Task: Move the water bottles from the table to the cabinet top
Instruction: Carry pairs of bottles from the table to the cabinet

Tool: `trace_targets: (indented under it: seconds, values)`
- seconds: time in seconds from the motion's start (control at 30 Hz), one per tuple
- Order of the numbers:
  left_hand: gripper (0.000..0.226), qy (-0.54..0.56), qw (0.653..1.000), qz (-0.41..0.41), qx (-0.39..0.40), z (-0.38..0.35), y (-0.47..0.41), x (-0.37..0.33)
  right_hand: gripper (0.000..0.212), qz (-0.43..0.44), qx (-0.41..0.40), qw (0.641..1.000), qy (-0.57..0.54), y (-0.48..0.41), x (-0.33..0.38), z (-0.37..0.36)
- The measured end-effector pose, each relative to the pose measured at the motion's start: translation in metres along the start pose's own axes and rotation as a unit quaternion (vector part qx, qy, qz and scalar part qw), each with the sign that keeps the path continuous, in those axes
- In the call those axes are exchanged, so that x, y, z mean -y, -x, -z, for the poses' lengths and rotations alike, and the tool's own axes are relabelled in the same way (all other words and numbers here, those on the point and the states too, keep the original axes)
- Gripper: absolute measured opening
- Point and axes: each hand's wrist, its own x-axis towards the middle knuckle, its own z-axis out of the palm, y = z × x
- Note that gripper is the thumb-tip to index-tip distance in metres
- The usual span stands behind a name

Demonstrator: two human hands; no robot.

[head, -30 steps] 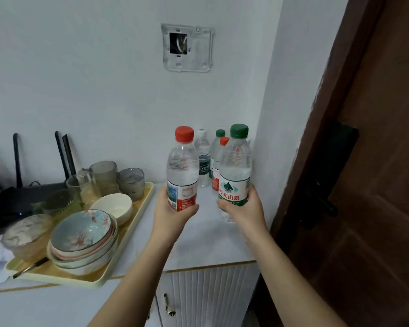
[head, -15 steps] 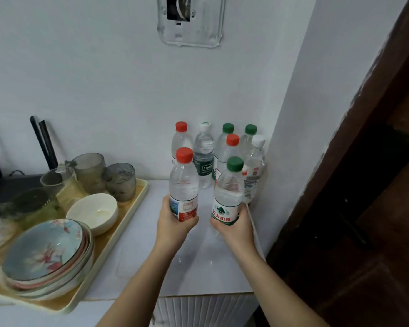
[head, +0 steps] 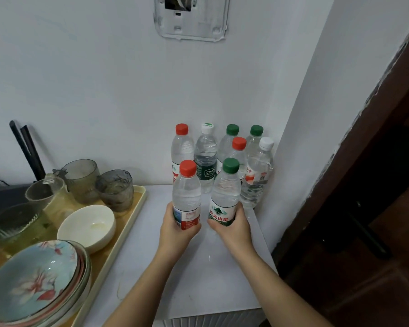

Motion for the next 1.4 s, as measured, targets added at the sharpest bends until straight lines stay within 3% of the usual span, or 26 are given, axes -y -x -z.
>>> trace_targets:
  seconds: [0.23,0.37,0.57,0.87,1.4]
  values:
    - [0.06,-0.082,0.996,-0.016,0.024,0.006,-0.009,0.006,0.078,0.023,0.064,0.995,0.071,-0.008,-0.013,0.009]
    - [0.069,-0.154,0.988,0.0,0.02,0.012,-0.011,0.007,0.066,0.032,0.021,0.992,0.118,-0.004,-0.02,0.02]
    - [0.067,-0.116,0.993,0.0,-0.023,0.007,-0.018,0.0,0.056,0.026,-0.011,0.994,0.11,-0.01,-0.018,0.01]
    - [0.056,-0.088,0.994,0.012,-0.058,-0.006,-0.052,-0.003,0.045,0.062,-0.021,0.978,0.196,-0.035,-0.008,-0.022]
    - [0.06,-0.117,0.992,0.042,-0.019,-0.003,-0.069,0.001,0.032,0.055,-0.007,0.974,0.218,-0.044,-0.008,-0.033]
